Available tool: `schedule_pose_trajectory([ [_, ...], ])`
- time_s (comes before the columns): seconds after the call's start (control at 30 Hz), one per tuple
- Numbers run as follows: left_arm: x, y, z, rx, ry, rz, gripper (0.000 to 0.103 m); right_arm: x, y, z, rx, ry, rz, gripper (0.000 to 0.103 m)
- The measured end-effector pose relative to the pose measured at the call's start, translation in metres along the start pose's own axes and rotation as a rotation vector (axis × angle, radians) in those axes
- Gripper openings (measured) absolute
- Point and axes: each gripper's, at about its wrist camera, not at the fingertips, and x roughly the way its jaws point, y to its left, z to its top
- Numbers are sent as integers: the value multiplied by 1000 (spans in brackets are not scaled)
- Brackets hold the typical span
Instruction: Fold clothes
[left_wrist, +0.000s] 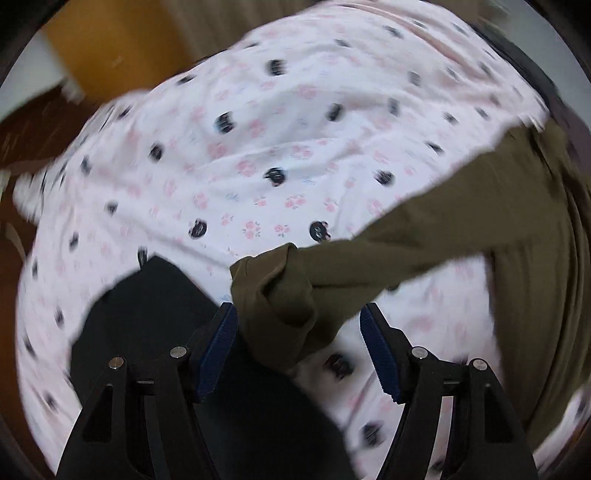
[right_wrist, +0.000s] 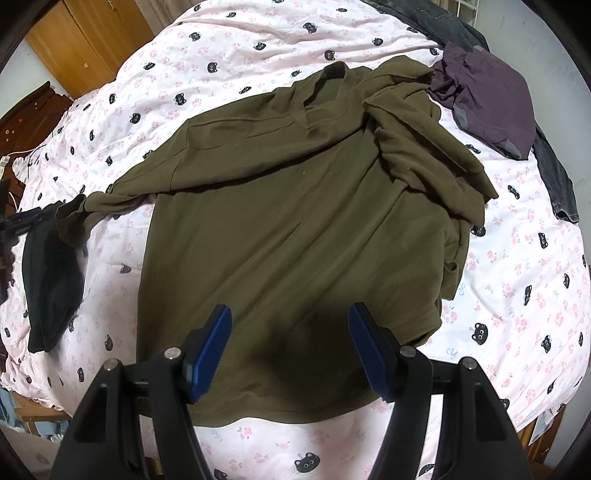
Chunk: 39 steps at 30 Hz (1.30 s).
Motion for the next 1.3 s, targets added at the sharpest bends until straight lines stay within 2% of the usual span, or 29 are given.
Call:
schedule_pose_trajectory([
  [0.33,34,14,5,-152,84,112,63,8,0,-6,14,21,20,67],
  [0.4,41,17,6,-183,100,134,55,11,0,-5,16,26,21,67],
  [0.47,48,19,7,-213,117,156,33,12,0,-4,18,26,24,67],
  [0.53,50,24,6,-215,121,164,19,14,1,-3,19,26,28,67],
  [0.63,48,31,3,-198,120,167,4,15,1,-2,19,28,33,67],
  [0.83,43,48,-2,-164,113,173,2,17,3,2,19,29,37,67],
  [1.0,3,95,0,-191,45,158,2,18,10,7,10,27,49,67],
  [1.07,-14,120,1,-249,22,131,2,20,13,9,2,29,54,67],
  [1.17,-40,151,0,-335,-51,11,2,23,21,12,-10,31,64,67],
  [1.23,-60,157,2,-291,-137,-85,2,25,28,14,-21,34,70,67],
  [1.3,-79,145,4,-146,-195,-168,2,27,34,16,-34,37,76,67],
])
